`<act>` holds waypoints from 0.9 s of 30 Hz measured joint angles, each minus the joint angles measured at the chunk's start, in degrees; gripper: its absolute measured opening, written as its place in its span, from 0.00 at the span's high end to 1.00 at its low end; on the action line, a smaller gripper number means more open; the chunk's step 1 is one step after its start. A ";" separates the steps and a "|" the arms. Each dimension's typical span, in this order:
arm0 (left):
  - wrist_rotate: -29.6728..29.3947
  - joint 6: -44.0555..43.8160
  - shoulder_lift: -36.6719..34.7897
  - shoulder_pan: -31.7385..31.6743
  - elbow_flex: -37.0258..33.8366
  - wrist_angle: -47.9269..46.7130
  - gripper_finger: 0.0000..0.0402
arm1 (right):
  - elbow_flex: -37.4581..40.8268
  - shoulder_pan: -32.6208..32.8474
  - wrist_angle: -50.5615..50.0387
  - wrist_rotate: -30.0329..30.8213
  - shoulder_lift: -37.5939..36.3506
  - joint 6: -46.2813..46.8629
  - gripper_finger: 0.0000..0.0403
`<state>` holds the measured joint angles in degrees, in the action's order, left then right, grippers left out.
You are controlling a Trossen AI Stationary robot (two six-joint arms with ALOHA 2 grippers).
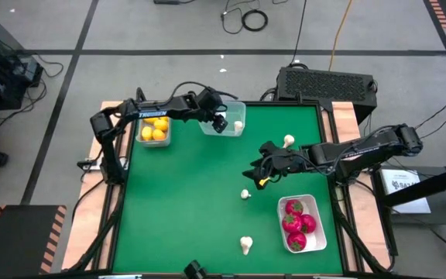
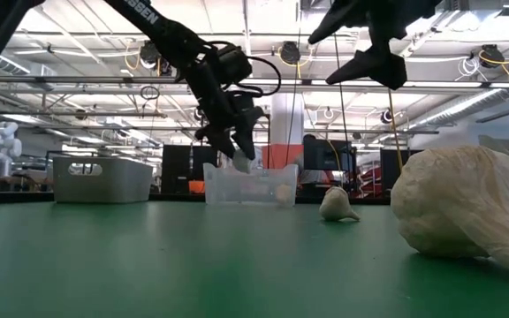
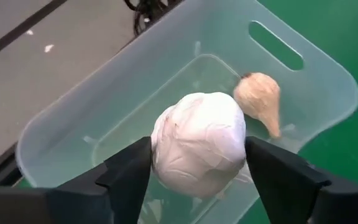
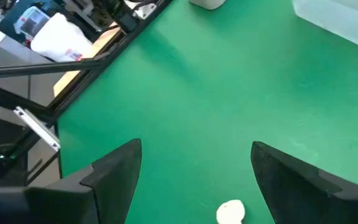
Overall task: Sort produce into baskets
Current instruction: Put the garlic into the transparent bin
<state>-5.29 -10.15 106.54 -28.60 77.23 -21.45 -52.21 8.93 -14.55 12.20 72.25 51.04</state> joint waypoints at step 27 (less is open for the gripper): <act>12.13 0.24 0.75 19.93 14.80 -15.07 0.27 | 0.00 2.45 -12.35 -8.04 -5.66 -14.59 0.27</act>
<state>6.84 -9.91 107.29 -8.67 92.03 -36.53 -52.21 11.38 -26.90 4.16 66.59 36.45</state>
